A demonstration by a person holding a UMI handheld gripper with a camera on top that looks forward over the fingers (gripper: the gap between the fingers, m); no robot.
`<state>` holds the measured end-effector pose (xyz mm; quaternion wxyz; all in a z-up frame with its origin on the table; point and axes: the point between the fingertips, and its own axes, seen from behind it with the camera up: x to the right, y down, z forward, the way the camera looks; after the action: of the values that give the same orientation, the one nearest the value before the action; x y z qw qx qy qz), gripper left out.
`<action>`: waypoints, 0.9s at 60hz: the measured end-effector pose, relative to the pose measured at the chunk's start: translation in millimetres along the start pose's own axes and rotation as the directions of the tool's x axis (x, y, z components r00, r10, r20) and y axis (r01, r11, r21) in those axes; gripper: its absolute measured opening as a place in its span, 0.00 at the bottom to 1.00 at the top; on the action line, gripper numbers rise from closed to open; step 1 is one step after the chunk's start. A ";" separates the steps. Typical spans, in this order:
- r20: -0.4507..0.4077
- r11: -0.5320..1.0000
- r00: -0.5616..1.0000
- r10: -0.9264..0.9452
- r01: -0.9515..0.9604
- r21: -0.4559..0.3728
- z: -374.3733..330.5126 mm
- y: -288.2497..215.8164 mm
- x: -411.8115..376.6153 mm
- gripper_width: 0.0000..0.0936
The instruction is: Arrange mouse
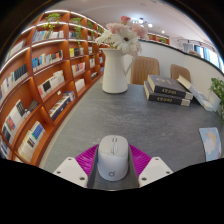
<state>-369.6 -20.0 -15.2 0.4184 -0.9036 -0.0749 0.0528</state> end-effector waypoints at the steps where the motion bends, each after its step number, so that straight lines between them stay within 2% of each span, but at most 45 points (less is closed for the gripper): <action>1: 0.000 1.000 1.000 0.002 -0.002 -0.003 0.1 0.1 0.0 0.55; 6: 0.001 0.999 1.000 -0.008 0.008 -0.032 0.1 0.7 1.0 0.52; 14: 0.017 0.998 1.000 0.004 -0.003 -0.064 1.0 1.9 2.0 0.40; 23: 0.052 0.996 0.998 0.036 -0.031 -0.087 -10.7 -4.7 8.0 0.40; 31: 0.054 0.997 0.997 0.053 -0.056 0.050 -57.6 -78.5 43.0 0.40; 42: -0.033 0.962 0.999 -0.014 0.022 0.271 -159.0 -206.9 147.2 0.40; 50: -0.123 0.929 0.992 -0.042 0.084 0.360 -218.6 -254.4 242.7 0.40; 54: -0.148 0.926 0.989 -0.031 0.084 0.369 -232.5 -262.2 288.4 0.40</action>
<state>-73.1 25.2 325.4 0.5886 -0.8061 -0.0604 -0.0094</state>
